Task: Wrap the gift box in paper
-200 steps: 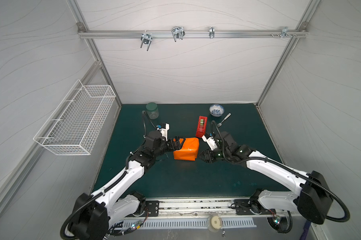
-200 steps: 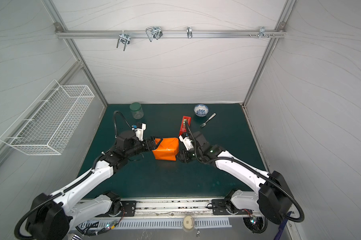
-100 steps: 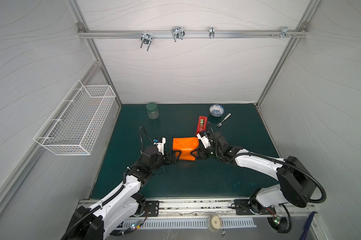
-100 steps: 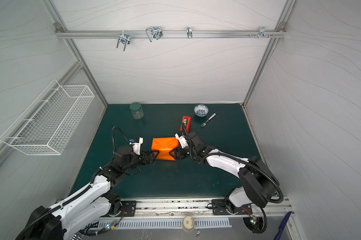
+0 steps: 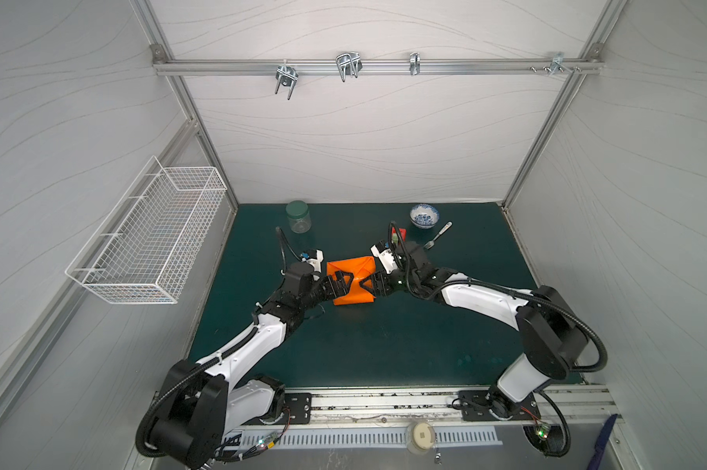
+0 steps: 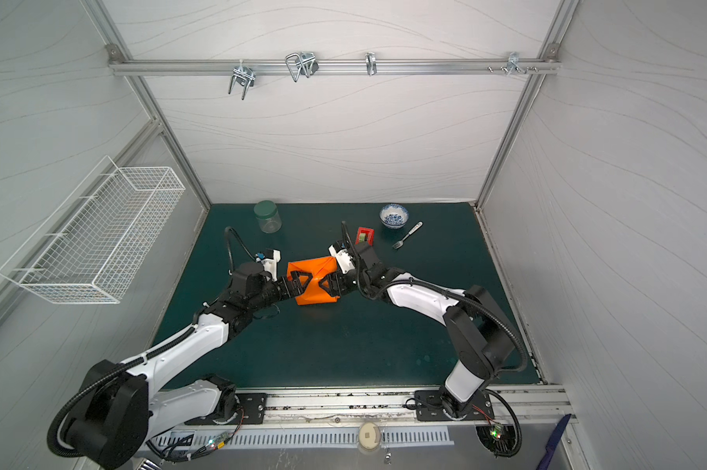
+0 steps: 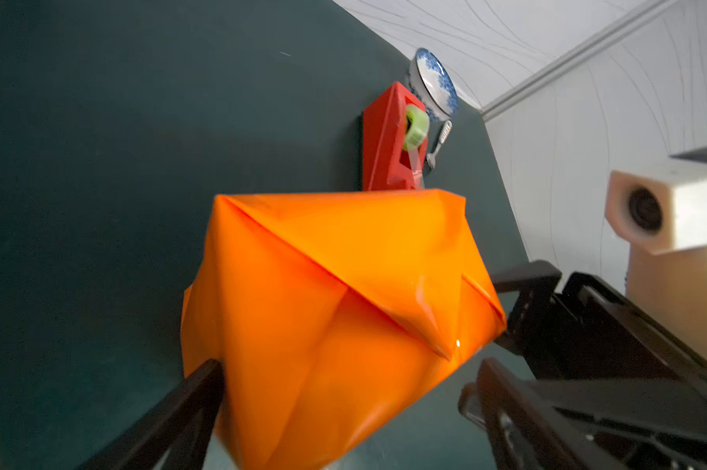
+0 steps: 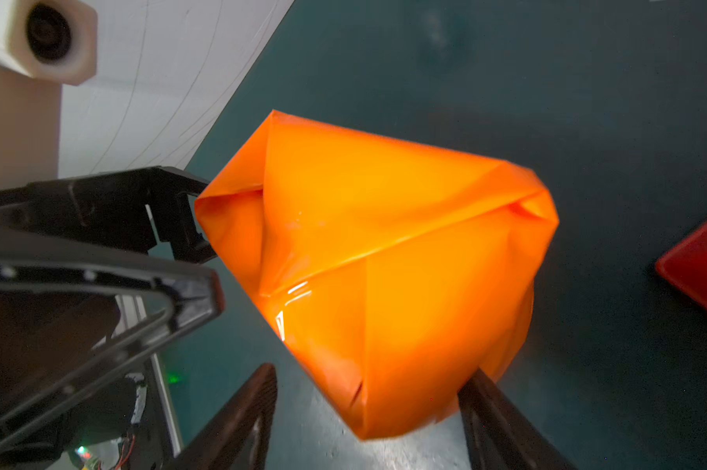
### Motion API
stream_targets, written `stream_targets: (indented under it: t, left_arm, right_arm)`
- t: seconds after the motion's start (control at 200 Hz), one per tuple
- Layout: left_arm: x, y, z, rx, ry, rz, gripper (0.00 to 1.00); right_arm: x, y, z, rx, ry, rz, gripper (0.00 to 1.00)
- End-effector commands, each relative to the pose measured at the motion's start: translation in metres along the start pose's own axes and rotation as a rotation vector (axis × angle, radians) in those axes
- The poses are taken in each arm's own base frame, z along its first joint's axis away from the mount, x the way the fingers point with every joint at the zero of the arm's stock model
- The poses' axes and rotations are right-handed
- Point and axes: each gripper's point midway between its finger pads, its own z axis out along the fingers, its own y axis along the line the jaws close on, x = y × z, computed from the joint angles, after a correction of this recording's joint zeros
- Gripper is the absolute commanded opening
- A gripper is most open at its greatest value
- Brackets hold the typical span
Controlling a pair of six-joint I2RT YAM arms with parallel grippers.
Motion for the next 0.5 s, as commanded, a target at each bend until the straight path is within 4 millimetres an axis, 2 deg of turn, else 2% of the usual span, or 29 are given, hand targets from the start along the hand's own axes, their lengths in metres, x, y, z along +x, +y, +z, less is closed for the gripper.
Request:
stream_targets:
  t: [0.0,0.15,0.355,0.445,0.495]
  left_arm:
    - [-0.028,-0.004,0.013,0.031,0.002,-0.087,0.99]
    - [-0.052,0.006,0.036,0.035,0.028,-0.144,0.99]
    - [-0.085,0.014,0.056,0.048,0.031,-0.178,0.99]
    - [-0.096,0.020,0.062,0.044,0.021,-0.184,0.99]
    - [-0.099,0.017,0.066,0.069,0.036,-0.178,0.99]
  right_arm:
    - [-0.009,-0.014,0.008,0.036,0.025,0.076,0.72]
    - [-0.030,-0.040,0.022,0.069,0.024,0.186,0.73]
    - [-0.062,-0.067,0.039,0.068,0.013,0.262,0.73]
    - [-0.075,-0.070,0.045,0.033,0.005,0.281,0.73]
    - [-0.081,-0.067,0.047,-0.002,0.001,0.271,0.73]
